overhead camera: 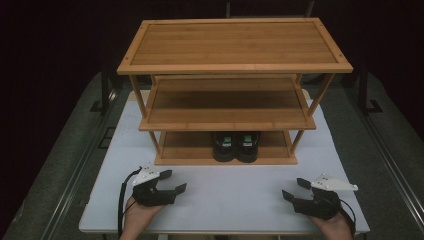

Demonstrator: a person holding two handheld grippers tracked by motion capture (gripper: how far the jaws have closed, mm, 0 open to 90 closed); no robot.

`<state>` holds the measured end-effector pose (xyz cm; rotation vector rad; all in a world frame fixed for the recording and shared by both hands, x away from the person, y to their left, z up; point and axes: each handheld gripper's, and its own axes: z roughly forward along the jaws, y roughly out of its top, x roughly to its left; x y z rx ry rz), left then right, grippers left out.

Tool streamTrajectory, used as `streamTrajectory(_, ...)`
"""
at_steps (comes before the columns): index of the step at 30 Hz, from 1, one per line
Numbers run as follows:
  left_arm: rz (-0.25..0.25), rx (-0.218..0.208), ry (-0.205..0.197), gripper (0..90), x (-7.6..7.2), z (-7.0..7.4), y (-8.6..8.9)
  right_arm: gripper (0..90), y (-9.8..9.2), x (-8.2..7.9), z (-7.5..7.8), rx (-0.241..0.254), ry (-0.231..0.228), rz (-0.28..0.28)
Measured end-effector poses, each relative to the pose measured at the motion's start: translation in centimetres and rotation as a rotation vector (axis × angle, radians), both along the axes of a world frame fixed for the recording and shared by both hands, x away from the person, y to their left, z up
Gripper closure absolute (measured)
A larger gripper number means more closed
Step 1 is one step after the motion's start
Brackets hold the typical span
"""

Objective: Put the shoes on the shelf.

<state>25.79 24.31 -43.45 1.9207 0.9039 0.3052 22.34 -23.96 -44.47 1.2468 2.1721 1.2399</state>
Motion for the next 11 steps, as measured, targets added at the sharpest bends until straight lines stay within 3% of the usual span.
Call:
streamTrajectory(5,0.016,-0.016,0.000,19.3,-0.8,-0.1,0.8,27.6,-0.5,-0.6,-0.2,0.021,0.000,-0.020)
streamTrajectory(9,0.050,-0.053,-0.021,16.5,-1.7,-0.1,1.7,27.2,-0.9,-1.5,0.0,0.028,-0.033,-0.047)
streamTrajectory(11,0.063,-0.063,-0.026,16.2,-1.7,-0.1,2.0,27.1,-1.1,-1.9,0.3,0.067,-0.050,-0.059)
